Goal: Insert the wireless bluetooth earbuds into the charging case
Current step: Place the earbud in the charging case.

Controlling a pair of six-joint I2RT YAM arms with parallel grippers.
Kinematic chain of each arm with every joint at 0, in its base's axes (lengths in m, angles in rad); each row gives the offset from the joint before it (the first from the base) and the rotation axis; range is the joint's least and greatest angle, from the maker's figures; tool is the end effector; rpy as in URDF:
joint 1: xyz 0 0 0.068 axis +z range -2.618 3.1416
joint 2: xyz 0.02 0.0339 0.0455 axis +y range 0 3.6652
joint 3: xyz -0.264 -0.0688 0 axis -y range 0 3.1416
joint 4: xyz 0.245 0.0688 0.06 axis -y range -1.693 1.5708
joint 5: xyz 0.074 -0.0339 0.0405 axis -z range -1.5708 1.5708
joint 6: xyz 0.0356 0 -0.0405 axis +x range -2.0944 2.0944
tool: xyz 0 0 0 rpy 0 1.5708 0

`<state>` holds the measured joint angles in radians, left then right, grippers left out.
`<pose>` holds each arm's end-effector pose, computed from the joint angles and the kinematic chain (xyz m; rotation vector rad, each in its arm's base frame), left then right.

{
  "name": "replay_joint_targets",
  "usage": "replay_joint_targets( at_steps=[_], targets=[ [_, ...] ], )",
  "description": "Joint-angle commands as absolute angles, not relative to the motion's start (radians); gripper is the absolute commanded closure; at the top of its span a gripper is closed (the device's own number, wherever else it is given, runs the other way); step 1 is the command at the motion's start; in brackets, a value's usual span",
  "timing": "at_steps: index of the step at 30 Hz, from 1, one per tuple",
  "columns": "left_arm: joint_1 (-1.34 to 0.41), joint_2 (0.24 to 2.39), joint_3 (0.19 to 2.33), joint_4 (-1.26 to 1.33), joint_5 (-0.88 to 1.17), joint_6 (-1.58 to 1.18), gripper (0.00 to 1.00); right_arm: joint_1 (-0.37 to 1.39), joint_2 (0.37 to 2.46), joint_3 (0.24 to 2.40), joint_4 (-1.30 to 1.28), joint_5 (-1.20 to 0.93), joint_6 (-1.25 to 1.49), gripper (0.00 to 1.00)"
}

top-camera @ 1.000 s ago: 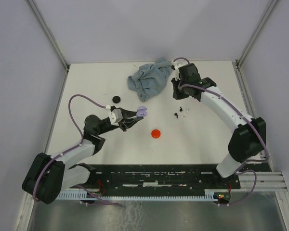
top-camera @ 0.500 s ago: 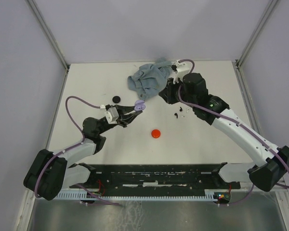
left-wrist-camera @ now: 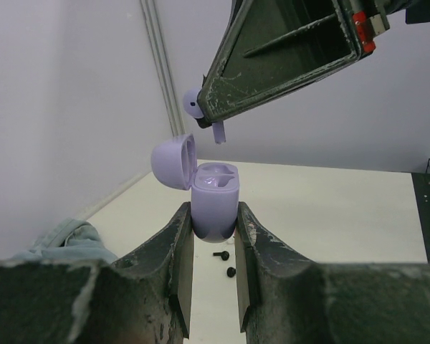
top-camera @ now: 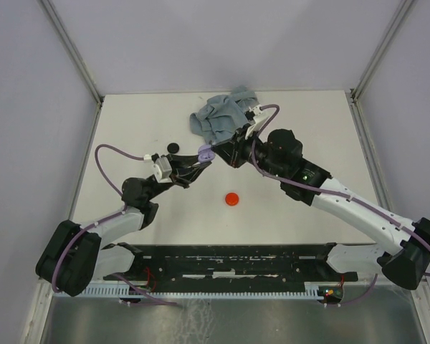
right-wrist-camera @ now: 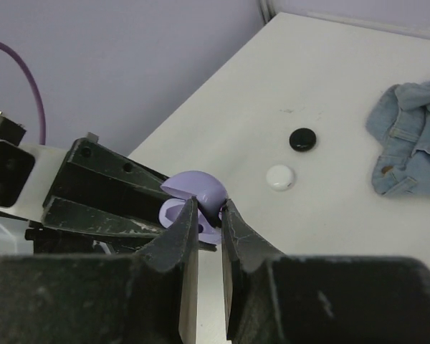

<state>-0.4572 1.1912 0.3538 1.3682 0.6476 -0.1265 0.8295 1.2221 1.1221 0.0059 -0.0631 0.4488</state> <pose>0.1871 -0.1160 0.2687 0.7668 0.9187 -0.8506 0.1932 0.2144 0.3866 -0.3843 1.7262 1.0044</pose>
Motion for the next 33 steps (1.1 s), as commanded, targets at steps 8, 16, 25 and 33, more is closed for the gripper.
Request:
replay_joint_targets(
  at_steps=[8, 16, 25, 33],
  targets=[
    [-0.469, 1.178, 0.37, 1.471, 0.583, -0.207, 0.97, 0.888, 1.233, 1.121, 0.161, -0.055, 0.451, 0.87],
    [-0.478, 1.179, 0.371, 1.496, 0.559, -0.228, 0.97, 0.905, 1.25, 1.121, 0.155, -0.041, 0.449, 0.87],
    [-0.485, 1.175, 0.368, 1.505, 0.53, -0.236, 0.97, 0.919, 1.268, 1.129, 0.14, -0.031, 0.452, 0.86],
    [-0.488, 1.178, 0.35, 1.498, 0.507, -0.219, 0.97, 0.931, 1.257, 1.14, 0.11, 0.028, 0.447, 0.66]
  ],
)
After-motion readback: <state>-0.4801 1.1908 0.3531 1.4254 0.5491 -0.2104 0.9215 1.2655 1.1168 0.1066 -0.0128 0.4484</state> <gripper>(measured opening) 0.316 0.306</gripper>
